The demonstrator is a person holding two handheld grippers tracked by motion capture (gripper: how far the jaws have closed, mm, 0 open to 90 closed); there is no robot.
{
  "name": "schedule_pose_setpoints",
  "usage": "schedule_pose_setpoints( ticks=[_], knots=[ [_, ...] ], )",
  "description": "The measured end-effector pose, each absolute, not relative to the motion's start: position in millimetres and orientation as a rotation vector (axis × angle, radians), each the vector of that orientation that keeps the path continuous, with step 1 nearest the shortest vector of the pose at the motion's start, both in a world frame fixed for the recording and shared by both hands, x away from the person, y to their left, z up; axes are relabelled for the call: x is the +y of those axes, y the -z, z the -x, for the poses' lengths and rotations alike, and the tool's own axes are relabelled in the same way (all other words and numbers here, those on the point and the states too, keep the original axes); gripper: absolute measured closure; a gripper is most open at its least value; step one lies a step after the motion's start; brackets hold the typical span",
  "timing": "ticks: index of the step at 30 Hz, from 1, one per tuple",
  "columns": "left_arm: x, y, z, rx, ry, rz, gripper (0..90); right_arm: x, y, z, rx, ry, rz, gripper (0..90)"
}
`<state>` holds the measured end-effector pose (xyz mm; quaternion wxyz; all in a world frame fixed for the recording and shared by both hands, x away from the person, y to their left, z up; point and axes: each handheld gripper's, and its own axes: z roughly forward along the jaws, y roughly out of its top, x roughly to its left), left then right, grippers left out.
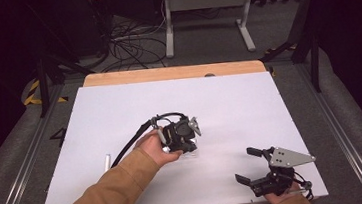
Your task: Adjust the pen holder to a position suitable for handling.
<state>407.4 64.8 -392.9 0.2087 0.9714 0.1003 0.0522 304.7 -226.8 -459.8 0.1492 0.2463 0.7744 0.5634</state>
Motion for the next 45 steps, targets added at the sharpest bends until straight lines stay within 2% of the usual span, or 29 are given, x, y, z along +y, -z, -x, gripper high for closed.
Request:
schedule_pose_setpoints(
  ticks=[31, 34, 45],
  knots=[
    [59, 398, -406, 0.287, -0.125, -2.694, 82.5, -226, 461, -307, 2.237, -1.628, -0.706, 5.3],
    [61, 395, -405, 0.304, -0.114, -2.671, 73.4, -226, 461, -306, 2.237, -1.628, -0.704, 5.3],
    [84, 362, -394, 0.347, -0.229, -2.507, 48.8, -227, 461, -307, 2.233, -1.630, -0.707, 5.3]
  ],
)
